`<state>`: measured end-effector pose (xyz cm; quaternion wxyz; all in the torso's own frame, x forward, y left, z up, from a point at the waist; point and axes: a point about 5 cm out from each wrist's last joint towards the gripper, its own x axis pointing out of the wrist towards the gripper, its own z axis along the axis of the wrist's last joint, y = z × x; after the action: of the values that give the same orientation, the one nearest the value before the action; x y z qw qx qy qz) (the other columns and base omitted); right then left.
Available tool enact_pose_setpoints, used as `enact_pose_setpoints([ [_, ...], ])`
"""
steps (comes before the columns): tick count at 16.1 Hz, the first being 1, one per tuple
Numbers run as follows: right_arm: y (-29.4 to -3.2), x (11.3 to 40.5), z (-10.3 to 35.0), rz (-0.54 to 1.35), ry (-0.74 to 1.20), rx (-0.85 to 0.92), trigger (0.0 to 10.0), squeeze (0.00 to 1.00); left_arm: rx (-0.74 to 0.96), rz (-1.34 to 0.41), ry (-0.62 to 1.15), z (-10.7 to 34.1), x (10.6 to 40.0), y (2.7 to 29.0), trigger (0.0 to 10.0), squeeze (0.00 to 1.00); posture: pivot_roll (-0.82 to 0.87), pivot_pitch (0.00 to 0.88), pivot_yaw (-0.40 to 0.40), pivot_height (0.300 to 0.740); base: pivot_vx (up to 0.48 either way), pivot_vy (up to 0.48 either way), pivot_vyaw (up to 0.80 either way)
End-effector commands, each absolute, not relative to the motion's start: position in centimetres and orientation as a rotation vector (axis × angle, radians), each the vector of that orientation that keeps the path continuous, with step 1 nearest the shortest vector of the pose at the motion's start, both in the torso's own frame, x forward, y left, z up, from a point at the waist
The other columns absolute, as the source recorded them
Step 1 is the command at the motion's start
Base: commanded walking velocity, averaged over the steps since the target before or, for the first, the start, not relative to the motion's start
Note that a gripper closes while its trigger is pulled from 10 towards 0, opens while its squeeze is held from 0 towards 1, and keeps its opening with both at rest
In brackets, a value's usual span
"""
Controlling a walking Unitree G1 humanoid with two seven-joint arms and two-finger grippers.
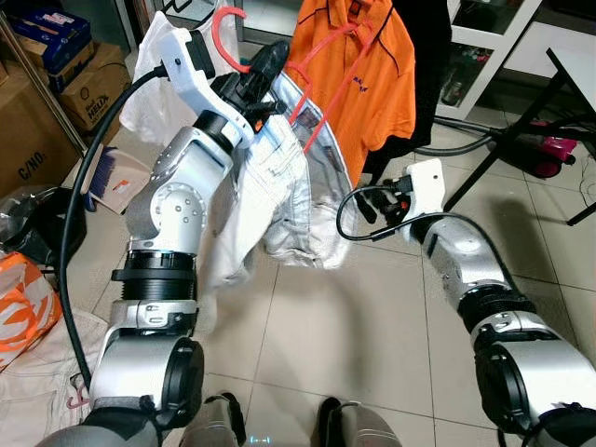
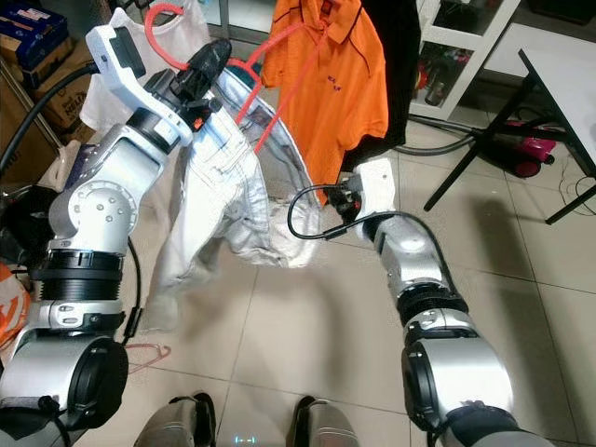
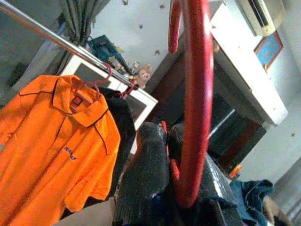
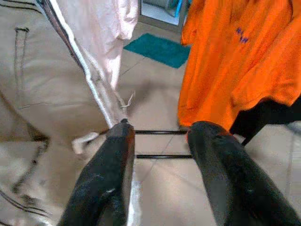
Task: Hang hanger
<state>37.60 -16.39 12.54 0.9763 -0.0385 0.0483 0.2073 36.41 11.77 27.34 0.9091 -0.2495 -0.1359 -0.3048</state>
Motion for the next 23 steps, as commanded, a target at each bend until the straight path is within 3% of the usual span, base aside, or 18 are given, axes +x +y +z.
enact_pose_setpoints([
  [1,-17.1,37.6,13.1,0.414,0.066,-0.116,10.0,1.00,-0.463,-0.700,-0.328,28.5,35.7,11.2,10.0,0.00,-0.04,0.143,-0.102,0.740,0.000,0.000,0.00],
  [6,-17.8,38.2,15.6,0.410,-0.048,-0.219,10.0,1.00,-0.230,-0.888,-0.281,26.6,33.9,11.8,10.0,0.00,-0.04,0.134,-0.106,0.740,0.000,0.000,0.00],
  [7,-18.2,38.3,16.3,0.397,-0.076,-0.282,10.0,0.00,-0.168,-0.919,-0.268,26.2,33.5,12.6,10.0,0.00,-0.04,0.133,-0.107,0.740,0.000,0.000,0.00],
  [12,-19.2,38.4,20.6,0.523,-0.214,-0.473,10.0,0.00,0.068,-1.005,-0.231,25.5,32.2,15.6,10.0,0.00,-0.04,0.147,-0.105,0.740,0.000,0.000,0.00],
  [15,-19.1,38.0,22.6,0.655,-0.253,-0.580,10.0,0.00,0.177,-1.095,-0.197,25.1,31.1,16.0,10.0,0.00,-0.04,0.152,-0.102,0.740,0.000,0.000,0.00],
  [23,-16.4,36.9,20.2,0.852,-0.217,-0.669,10.0,0.00,0.267,-1.199,-0.178,25.0,30.4,15.4,10.0,0.00,-0.04,0.153,-0.099,0.740,0.000,0.000,0.00],
])
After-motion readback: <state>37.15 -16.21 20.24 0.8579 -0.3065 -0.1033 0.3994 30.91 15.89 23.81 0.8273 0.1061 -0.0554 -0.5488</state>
